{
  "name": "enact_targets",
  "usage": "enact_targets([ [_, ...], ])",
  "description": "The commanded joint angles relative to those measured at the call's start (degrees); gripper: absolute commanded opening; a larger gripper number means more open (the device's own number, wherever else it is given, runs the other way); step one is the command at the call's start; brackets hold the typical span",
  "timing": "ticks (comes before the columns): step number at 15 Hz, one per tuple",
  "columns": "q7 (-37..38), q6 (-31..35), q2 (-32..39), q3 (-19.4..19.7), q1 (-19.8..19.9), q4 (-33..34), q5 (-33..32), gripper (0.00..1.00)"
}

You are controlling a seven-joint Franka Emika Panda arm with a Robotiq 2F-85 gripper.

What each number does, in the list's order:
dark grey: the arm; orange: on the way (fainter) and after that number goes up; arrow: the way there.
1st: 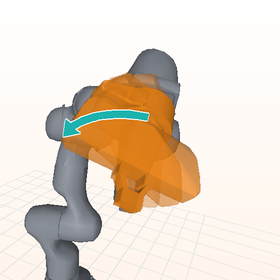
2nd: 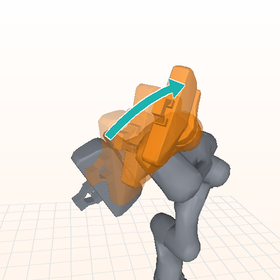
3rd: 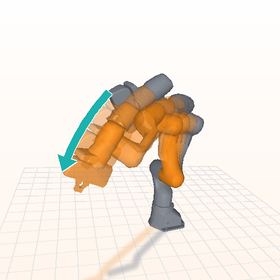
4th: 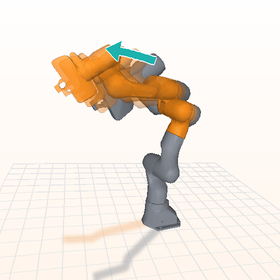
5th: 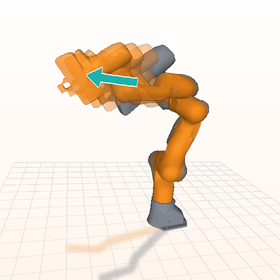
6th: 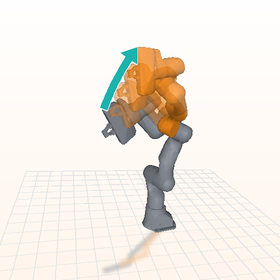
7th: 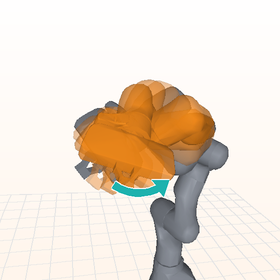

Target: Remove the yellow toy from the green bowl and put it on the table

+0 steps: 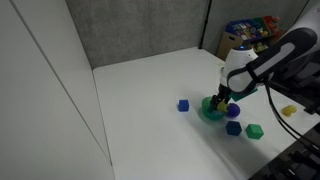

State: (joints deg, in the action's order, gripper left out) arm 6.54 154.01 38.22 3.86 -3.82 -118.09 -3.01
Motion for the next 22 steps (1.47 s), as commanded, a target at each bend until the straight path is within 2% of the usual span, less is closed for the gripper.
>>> enact_targets([
  [1, 0.2, -0.7, 1.1, 0.9, -0.6, 2.1, -1.0, 0.56],
  [3, 0.2, -1.3, 0.2, 0.8, -0.4, 2.2, -0.6, 0.42],
  [9, -1.2, -2.8, -6.2, -1.1, 1.2, 0.1, 1.1, 0.3],
  [11, -2.3, -4.0, -9.2, -2.2, 2.6, -1.0, 2.2, 0.16],
  [16, -6.3, -8.9, -14.6, -2.8, 7.1, -2.8, 6.0, 0.06],
  [17, -7.0, -9.6, -15.2, -2.3, 8.1, -3.1, 6.3, 0.08],
  [22, -9.3, -12.6, -15.7, 0.4, 12.9, -3.7, 6.1, 0.04],
])
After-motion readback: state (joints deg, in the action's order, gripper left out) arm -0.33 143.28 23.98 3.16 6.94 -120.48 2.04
